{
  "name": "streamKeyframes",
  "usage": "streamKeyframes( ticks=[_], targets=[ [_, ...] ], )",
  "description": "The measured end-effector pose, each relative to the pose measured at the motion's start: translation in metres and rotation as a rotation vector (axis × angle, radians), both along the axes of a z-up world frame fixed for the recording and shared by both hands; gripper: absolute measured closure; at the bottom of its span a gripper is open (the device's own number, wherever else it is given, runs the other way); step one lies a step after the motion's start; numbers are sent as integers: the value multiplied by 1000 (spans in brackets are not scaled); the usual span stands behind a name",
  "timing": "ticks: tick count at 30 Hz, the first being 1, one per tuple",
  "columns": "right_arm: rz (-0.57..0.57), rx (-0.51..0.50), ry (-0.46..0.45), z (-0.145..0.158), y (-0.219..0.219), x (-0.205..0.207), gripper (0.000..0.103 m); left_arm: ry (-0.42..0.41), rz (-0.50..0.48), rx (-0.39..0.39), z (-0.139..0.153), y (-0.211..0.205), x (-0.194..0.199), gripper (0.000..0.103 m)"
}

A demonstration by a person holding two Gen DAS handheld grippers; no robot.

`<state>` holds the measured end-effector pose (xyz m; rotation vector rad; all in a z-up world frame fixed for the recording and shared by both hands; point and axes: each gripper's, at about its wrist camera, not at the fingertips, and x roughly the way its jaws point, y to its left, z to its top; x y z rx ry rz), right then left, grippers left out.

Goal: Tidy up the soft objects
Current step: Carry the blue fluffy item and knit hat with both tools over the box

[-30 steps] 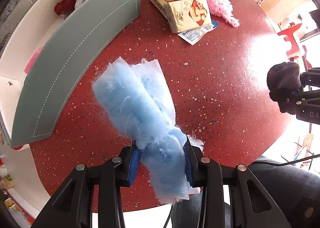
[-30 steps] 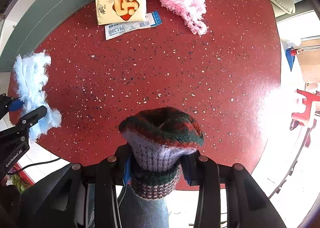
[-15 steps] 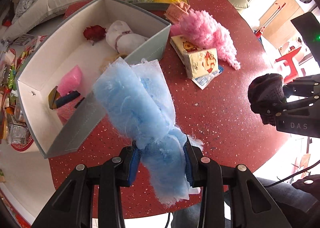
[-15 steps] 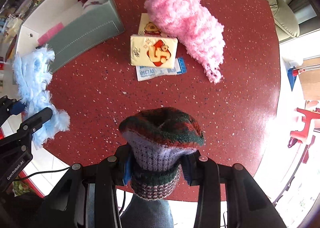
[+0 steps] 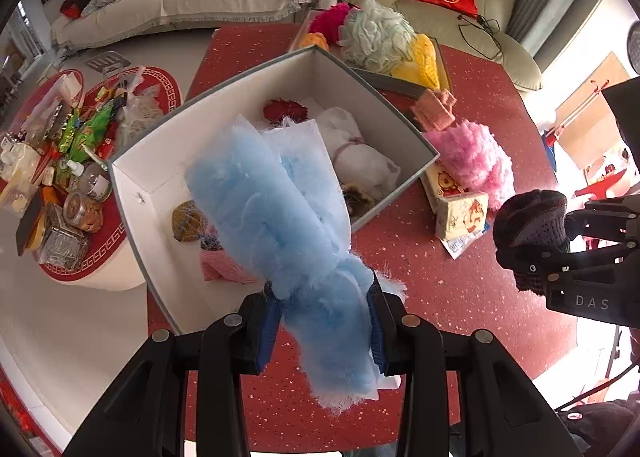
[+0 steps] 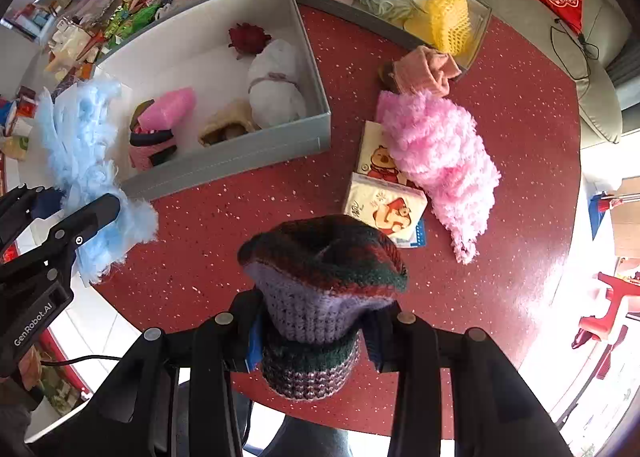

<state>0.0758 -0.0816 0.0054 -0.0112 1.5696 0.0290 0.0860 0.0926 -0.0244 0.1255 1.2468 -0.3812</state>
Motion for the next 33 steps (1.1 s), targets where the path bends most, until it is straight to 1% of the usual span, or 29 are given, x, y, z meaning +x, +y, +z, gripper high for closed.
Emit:
streamKeyframes(
  ticks=[8, 18, 24, 33],
  targets=[
    [70, 15, -35, 2, 30, 41, 60, -16, 105, 11, 1, 30, 28, 64],
    [147, 26, -69, 9, 67, 79, 60, -26, 170, 17, 1, 47, 57, 64],
    [144, 41, -69, 5, 77, 98, 60, -16, 197, 31, -5, 53, 74, 64],
    [117, 62, -56, -11, 86, 124, 60, 13, 228, 46, -19, 60, 95, 64]
  ],
)
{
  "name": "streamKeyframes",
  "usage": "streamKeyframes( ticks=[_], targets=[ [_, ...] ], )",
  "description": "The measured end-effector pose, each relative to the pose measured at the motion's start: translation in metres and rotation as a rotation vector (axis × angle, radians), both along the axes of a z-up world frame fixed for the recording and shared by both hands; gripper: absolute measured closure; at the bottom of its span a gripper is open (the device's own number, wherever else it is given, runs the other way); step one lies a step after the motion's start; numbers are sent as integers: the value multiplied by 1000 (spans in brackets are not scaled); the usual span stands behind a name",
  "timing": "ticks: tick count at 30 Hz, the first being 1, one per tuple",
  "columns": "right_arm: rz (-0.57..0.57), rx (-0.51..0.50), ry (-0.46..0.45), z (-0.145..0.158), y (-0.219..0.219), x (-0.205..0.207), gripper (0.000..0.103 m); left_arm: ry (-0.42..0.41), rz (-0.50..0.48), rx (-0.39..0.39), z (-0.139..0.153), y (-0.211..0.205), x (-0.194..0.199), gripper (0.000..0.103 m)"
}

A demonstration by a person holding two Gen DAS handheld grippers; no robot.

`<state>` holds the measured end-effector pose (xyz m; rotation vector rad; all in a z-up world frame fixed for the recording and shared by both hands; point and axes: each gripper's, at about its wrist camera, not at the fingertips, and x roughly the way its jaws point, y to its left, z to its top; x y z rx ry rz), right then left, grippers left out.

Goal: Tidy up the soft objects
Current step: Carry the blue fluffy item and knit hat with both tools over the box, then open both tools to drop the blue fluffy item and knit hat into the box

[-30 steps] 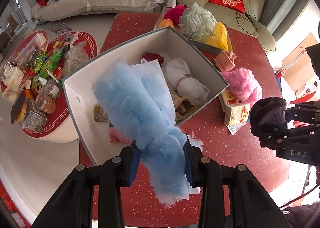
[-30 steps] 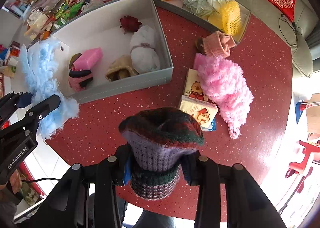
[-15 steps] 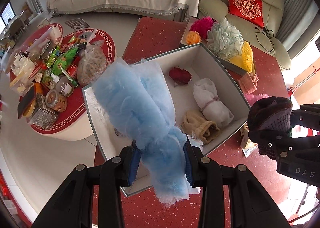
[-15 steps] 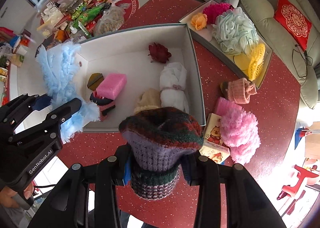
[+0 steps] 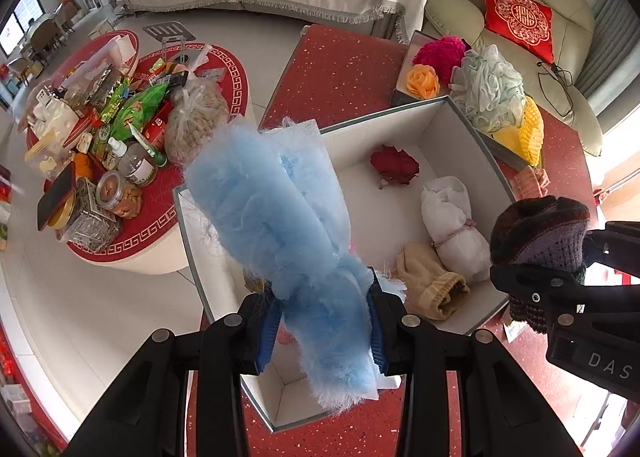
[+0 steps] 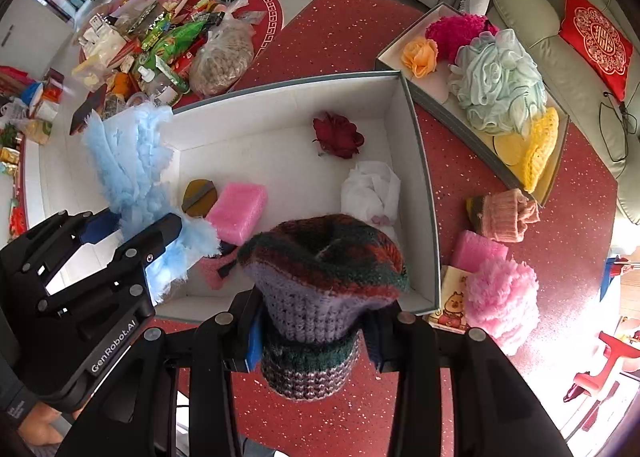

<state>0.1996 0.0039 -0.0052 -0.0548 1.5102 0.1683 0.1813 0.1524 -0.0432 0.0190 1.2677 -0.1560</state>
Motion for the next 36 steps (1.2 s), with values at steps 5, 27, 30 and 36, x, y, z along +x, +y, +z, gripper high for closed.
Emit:
streamKeyframes(
  ticks=[5, 27, 30, 36],
  targets=[
    [-14, 10, 14, -10, 3, 6, 60, 20, 10, 3, -9, 1, 7, 64],
    [-28, -7, 48, -33, 9, 14, 60, 77, 17, 6, -32, 3, 18, 64],
    [-27, -9, 53, -35, 10, 13, 60, 87, 17, 5, -36, 3, 18, 64],
    [-29, -12, 59, -40, 10, 15, 60, 98, 12, 8, -40, 2, 18, 64]
  ],
)
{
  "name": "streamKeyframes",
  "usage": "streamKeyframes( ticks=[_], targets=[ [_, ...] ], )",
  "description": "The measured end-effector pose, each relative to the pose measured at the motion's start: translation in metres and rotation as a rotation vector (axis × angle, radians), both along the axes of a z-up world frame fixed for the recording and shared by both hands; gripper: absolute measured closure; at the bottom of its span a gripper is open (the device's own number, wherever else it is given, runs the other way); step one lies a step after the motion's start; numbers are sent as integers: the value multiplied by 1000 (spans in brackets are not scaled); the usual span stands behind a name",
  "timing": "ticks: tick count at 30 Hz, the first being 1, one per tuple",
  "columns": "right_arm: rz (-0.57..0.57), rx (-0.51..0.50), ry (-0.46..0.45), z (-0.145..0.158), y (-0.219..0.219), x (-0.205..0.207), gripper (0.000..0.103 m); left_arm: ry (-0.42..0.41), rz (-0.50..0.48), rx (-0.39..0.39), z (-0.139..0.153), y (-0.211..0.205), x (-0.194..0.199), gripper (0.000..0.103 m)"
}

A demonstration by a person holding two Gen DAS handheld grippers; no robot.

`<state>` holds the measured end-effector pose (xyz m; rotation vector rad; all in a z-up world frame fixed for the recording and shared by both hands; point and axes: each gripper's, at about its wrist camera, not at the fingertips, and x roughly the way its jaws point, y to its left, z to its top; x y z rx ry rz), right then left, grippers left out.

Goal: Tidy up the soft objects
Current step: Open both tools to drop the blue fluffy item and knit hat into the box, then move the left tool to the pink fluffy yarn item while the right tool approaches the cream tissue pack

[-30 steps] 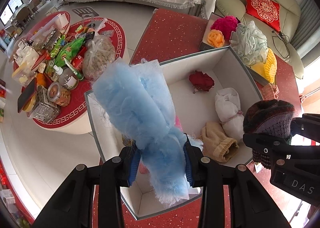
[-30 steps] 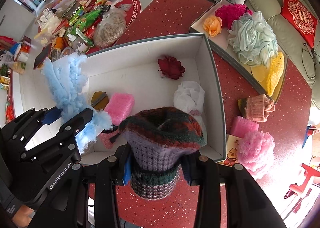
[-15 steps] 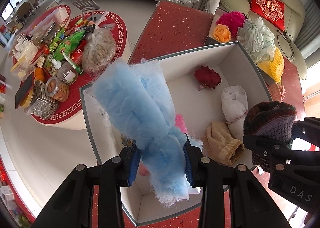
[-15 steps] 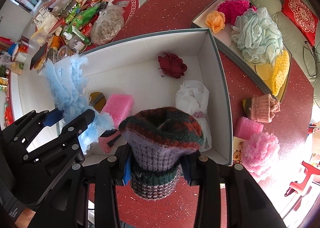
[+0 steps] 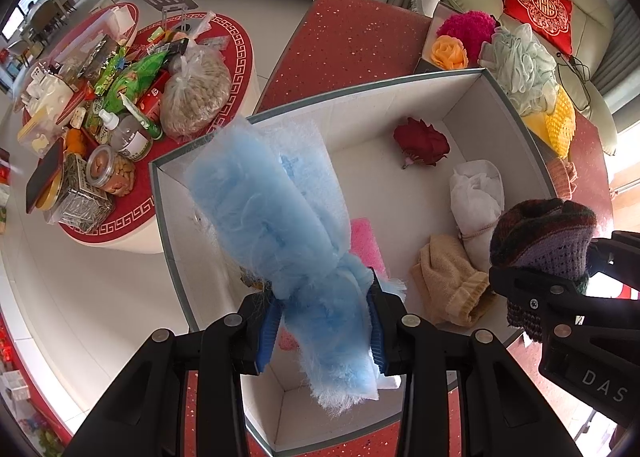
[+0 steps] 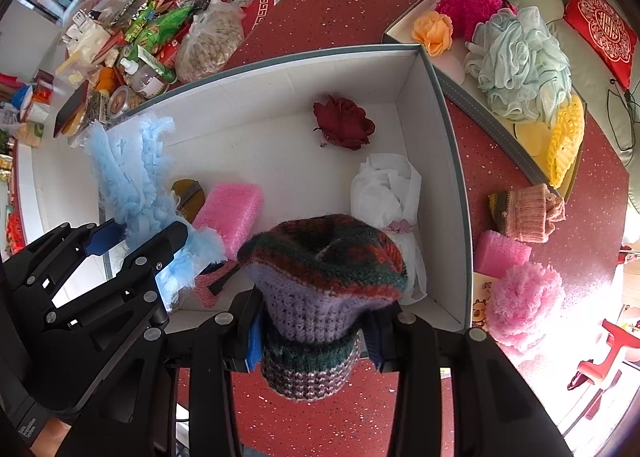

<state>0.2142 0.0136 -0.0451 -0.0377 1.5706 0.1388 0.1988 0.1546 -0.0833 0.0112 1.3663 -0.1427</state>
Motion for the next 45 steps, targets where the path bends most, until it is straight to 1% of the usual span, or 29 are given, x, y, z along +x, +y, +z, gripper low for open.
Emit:
streamKeyframes(
  ticks=[8, 9, 10, 11, 12, 13, 14, 15, 16, 18, 19, 20, 22, 25, 30, 45],
  targets=[
    [8, -2, -3, -1, 2, 1, 60, 3, 2, 0, -1, 2, 1, 63],
    [11, -2, -3, -1, 2, 1, 59, 2, 3, -4, -1, 2, 1, 59],
    [14, -3, -3, -1, 3, 0, 56, -1, 2, -4, 0, 2, 0, 52],
    [18, -5, -2, -1, 3, 0, 54, -4, 3, 1, 1, 2, 0, 42],
    [19, -7, -3, 0, 3, 0, 48, -8, 5, 11, 1, 3, 0, 36],
    [19, -12, -5, 1, 3, 0, 43, -14, 10, 28, 2, 3, 0, 28],
    [20, -26, -10, 2, 2, 0, 40, -16, 21, 53, 3, 4, 0, 27],
    [21, -33, -16, 3, 0, 0, 30, -11, 31, 65, 2, 6, 0, 27],
    [18, -34, -20, 4, -2, 0, 22, 3, 44, 60, 1, 9, 1, 27],
    [12, -19, -26, 6, -5, -1, 18, 45, 74, 31, -2, 16, 2, 26],
    [7, -13, -26, 6, -7, -2, 16, 59, 88, 22, -4, 18, 3, 10],
    [5, -11, -27, 7, -8, -3, 13, 57, 94, 29, -3, 19, 2, 1],
    [-10, -13, -38, 9, -11, -5, 0, 42, 102, 64, 0, 21, 1, 1],
    [-22, -12, -58, 12, -14, -8, 0, 30, 100, 74, 6, 20, -1, 1],
    [-34, 14, -43, 15, -18, -11, 0, 20, 90, 68, 15, 16, -4, 1],
    [-26, 28, -65, 32, -21, -28, 0, 10, 72, 85, 33, 13, -22, 1]
  ],
)
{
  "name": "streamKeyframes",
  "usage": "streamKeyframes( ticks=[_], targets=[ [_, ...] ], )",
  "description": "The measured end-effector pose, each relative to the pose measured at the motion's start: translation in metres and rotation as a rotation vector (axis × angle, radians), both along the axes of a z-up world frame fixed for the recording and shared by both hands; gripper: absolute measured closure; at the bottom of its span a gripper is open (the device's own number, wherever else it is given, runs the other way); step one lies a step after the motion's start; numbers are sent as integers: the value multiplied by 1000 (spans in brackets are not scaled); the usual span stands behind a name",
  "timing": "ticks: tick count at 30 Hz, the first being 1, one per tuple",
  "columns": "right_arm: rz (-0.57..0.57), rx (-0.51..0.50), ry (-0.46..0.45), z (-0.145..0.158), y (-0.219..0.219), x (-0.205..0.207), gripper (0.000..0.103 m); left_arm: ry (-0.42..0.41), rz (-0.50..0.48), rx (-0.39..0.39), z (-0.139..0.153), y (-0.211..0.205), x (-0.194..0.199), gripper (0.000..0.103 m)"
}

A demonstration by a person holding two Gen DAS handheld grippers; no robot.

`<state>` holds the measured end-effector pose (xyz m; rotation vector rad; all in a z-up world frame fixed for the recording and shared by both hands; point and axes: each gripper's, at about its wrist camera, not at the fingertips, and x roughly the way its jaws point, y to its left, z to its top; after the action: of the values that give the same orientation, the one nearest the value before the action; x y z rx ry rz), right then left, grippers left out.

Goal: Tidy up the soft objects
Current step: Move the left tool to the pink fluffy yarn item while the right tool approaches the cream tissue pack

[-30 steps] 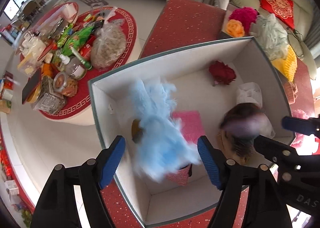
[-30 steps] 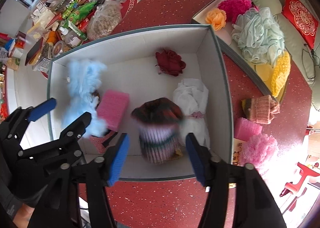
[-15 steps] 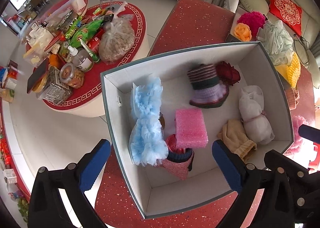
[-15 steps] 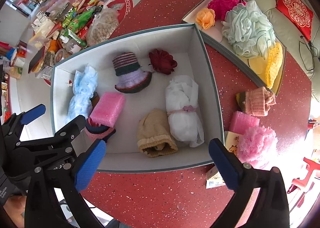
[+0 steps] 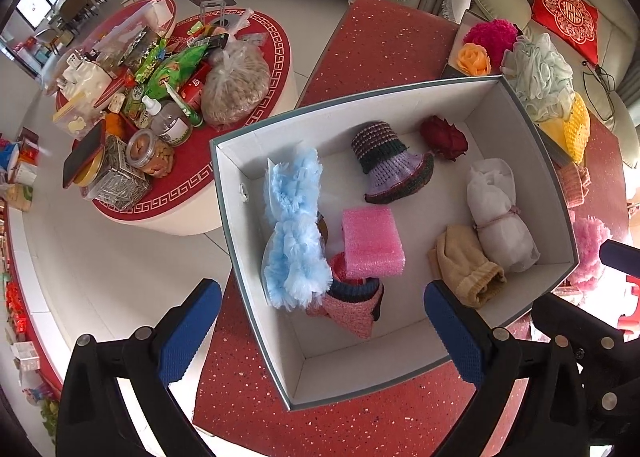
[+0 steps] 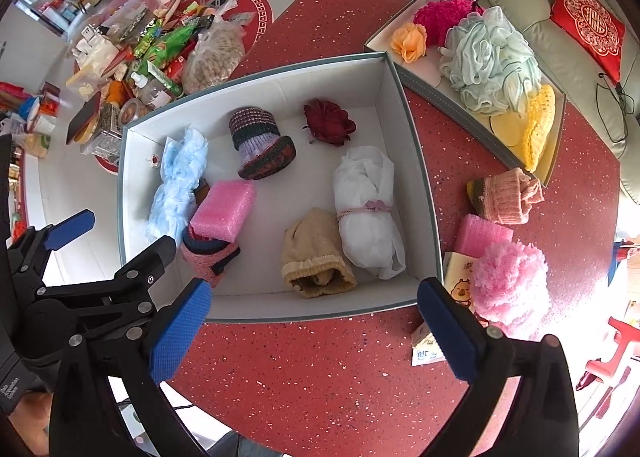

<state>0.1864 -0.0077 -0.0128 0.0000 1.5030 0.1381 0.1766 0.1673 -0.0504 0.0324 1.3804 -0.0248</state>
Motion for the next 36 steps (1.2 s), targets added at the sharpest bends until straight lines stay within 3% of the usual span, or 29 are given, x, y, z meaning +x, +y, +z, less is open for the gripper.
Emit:
streamKeyframes(
  ticks=[22, 36],
  targets=[
    [-33, 33, -41, 18, -27, -22, 0, 8, -70, 38, 13, -27, -22, 1],
    [-238, 16, 15, -12, -138, -71, 0, 41, -240, 9, 9, -110, -59, 1]
  ],
)
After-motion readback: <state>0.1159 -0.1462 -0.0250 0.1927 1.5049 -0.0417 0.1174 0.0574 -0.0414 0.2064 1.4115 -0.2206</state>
